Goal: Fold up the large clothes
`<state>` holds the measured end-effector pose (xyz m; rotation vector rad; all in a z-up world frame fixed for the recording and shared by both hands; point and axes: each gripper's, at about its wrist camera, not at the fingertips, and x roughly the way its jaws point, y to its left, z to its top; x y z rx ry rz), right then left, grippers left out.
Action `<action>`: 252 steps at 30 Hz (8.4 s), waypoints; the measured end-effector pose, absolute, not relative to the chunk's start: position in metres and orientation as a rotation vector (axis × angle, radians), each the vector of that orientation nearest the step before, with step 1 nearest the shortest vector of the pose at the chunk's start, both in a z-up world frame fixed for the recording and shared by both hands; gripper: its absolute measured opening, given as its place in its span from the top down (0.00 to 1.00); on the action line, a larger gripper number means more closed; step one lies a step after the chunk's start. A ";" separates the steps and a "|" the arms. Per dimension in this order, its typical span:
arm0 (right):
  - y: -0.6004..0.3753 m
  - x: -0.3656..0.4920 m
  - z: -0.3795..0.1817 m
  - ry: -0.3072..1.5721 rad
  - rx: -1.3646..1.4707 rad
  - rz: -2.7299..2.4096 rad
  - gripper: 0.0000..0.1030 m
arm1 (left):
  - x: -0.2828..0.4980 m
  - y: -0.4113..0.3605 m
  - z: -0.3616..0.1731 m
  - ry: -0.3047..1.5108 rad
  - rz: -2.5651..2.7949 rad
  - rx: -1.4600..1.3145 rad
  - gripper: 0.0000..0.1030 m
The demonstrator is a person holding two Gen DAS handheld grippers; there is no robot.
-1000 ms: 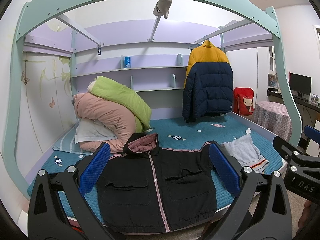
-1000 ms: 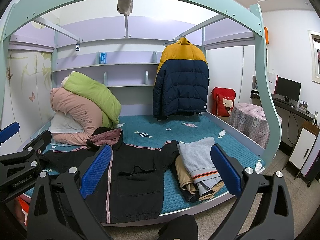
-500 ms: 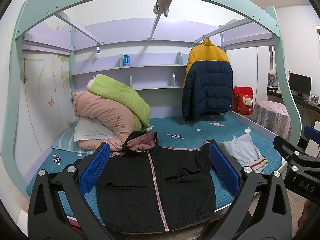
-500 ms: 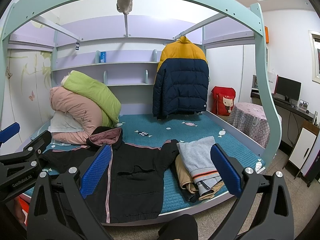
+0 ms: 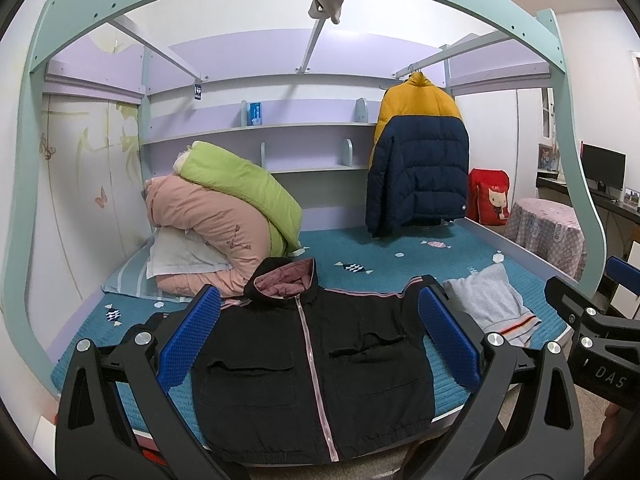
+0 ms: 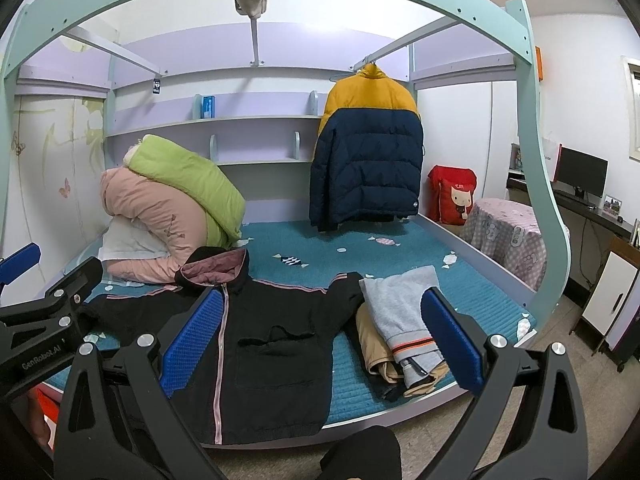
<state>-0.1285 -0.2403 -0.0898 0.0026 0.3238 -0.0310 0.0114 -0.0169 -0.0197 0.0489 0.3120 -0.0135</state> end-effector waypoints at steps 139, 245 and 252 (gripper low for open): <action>-0.461 0.454 -0.361 1.450 0.537 -0.307 0.35 | 0.463 0.101 -0.358 0.885 -0.048 -0.117 0.14; -0.076 0.537 -0.376 1.053 0.430 0.402 0.38 | 0.422 0.233 -0.387 0.977 -0.081 -0.452 0.25; -0.073 0.611 -0.392 1.048 0.566 0.340 0.38 | 0.522 0.268 -0.338 0.850 -0.125 -0.423 0.19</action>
